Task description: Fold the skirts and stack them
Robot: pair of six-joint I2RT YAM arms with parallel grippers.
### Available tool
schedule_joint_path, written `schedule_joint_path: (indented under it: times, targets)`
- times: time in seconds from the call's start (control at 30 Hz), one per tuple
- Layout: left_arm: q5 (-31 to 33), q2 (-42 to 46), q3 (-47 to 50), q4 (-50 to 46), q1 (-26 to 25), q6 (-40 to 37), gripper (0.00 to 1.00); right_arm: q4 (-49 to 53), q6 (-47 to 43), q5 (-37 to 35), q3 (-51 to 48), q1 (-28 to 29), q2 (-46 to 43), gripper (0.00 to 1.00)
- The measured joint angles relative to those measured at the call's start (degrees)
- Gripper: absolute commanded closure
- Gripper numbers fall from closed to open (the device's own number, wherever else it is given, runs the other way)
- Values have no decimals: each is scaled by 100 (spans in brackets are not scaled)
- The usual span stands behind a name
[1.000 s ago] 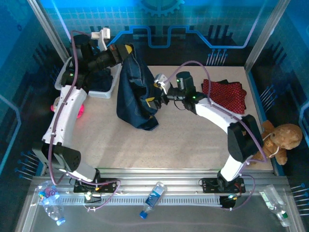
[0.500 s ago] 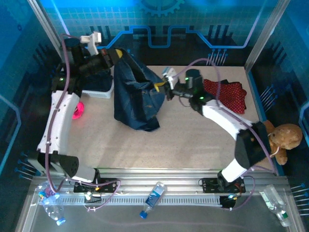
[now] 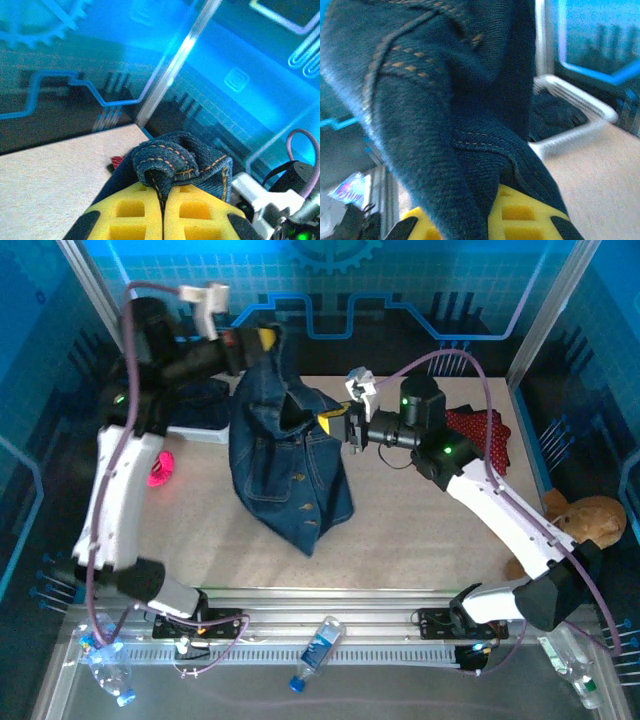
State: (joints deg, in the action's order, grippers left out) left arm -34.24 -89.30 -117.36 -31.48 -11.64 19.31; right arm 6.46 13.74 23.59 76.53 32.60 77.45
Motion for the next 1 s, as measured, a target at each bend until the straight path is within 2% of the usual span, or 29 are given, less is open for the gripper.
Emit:
schedule_joint_path:
  times: [0.13, 0.23, 0.27, 0.33, 0.37, 0.4, 0.47, 0.53, 0.57, 0.7, 0.8, 0.87, 1.0]
  targets:
    - [-321, -1917, -1222, -256, -422, -188, 100, 151, 1237, -1049, -387, 122, 129, 100]
    - [-479, -3624, -2461, -682, -643, -306, 95, 157, 2039, -1539, -387, 345, 588, 90]
    - [-522, -4212, -2883, -868, -710, -319, 90, 111, 2288, -1659, -411, 431, 765, 88]
    - [-540, -4948, -3226, -1088, -787, -308, 57, -42, 2752, -1805, -551, 551, 1064, 87]
    - [-549, -5198, -3246, -1228, -815, -278, 51, -94, 2951, -1860, -634, 573, 1191, 82]
    - [-546, -5364, -3244, -1381, -826, -275, 44, -107, 3110, -1895, -693, 577, 1283, 73]
    - [-485, -5436, -3045, -1578, -807, -240, 20, -98, 3399, -1976, -761, 538, 1449, 45]
    - [-343, -5160, -2643, -1565, -737, -179, 4, -116, 3523, -1945, -752, 431, 1550, 15]
    - [-225, -4848, -2238, -1523, -673, -103, 1, -50, 3512, -1864, -691, 334, 1587, 1]
    - [472, -3139, -424, -1215, -291, 153, 1, 542, 2955, -1755, -17, -210, 1878, 0]
    - [1233, -1707, 846, -833, -4, 337, 1, 990, 2280, -1633, 448, -761, 2085, 0]
    - [1757, -741, 1853, -529, 44, 584, 1, 1314, 1624, -1480, 743, -1198, 2315, 0]
    - [2459, 402, 3770, -31, -72, 1187, 1, 1823, -103, -938, 1073, -1912, 2839, 2]
